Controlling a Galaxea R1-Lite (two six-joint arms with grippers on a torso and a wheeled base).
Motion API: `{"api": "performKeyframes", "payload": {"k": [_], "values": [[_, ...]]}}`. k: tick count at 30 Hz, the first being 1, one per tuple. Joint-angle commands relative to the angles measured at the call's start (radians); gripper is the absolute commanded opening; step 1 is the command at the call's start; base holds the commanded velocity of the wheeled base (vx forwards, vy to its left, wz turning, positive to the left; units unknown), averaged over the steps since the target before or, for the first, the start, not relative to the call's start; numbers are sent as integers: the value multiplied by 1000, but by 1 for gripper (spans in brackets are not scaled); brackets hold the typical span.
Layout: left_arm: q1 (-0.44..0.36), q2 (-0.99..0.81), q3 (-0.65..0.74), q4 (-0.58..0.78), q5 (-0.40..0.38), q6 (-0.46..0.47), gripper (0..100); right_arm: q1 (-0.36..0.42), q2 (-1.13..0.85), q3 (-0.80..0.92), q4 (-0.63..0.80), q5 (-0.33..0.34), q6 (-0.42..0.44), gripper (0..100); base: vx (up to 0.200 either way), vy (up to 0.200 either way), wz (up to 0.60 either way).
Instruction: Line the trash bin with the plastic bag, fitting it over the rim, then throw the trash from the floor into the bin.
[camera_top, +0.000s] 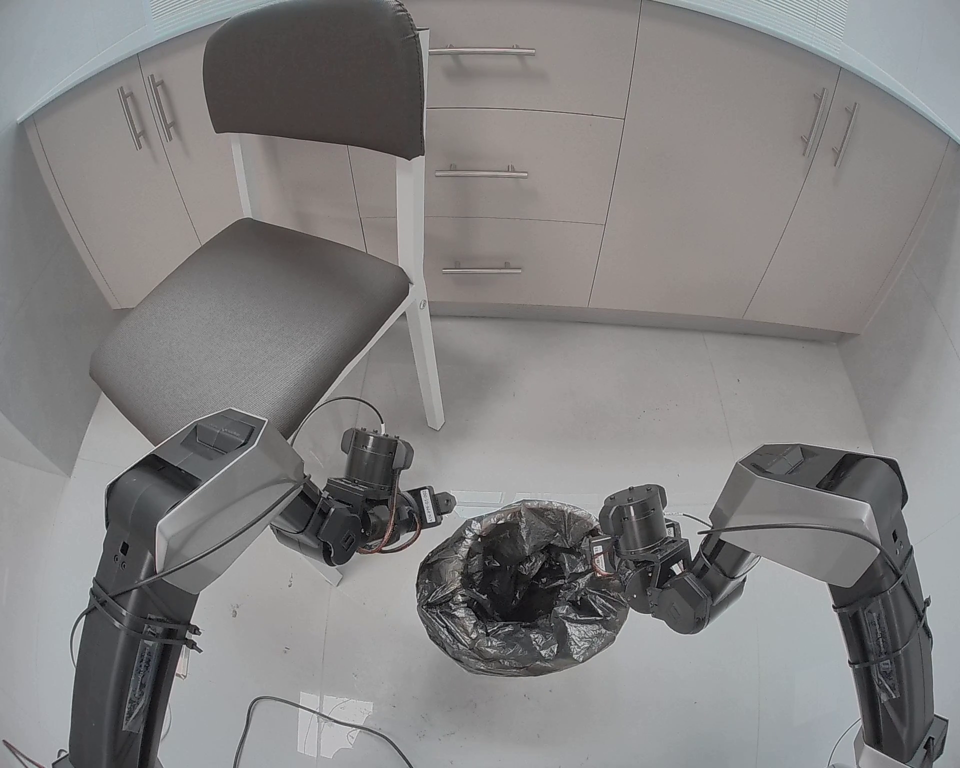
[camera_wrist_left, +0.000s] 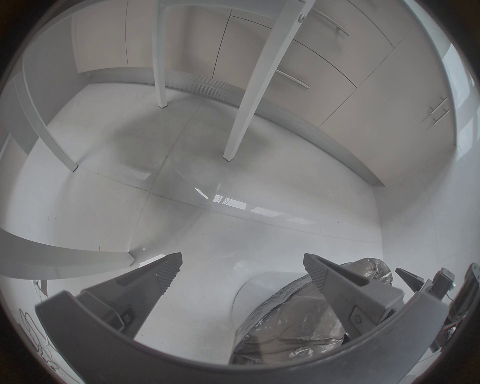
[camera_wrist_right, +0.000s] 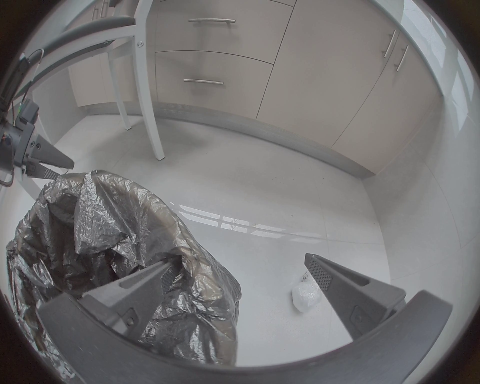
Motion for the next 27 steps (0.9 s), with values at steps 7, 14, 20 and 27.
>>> {"api": "performKeyframes", "payload": {"k": [7, 14, 20, 27], "values": [[0, -2, 0, -1, 1, 0, 100, -21, -11, -18, -1, -22, -3, 100, 0, 0, 0], [0, 0, 0, -1, 1, 0, 100, -21, -19, -17, -4, -22, -1, 100, 0, 0, 0], [0, -2, 0, -1, 1, 0, 100, -43, -22, -28, -19, -22, -3, 100, 0, 0, 0], [-2, -2, 2, -1, 1, 0, 100, -38, -62, 1, -18, -7, 0, 100, 0, 0, 0]]}}
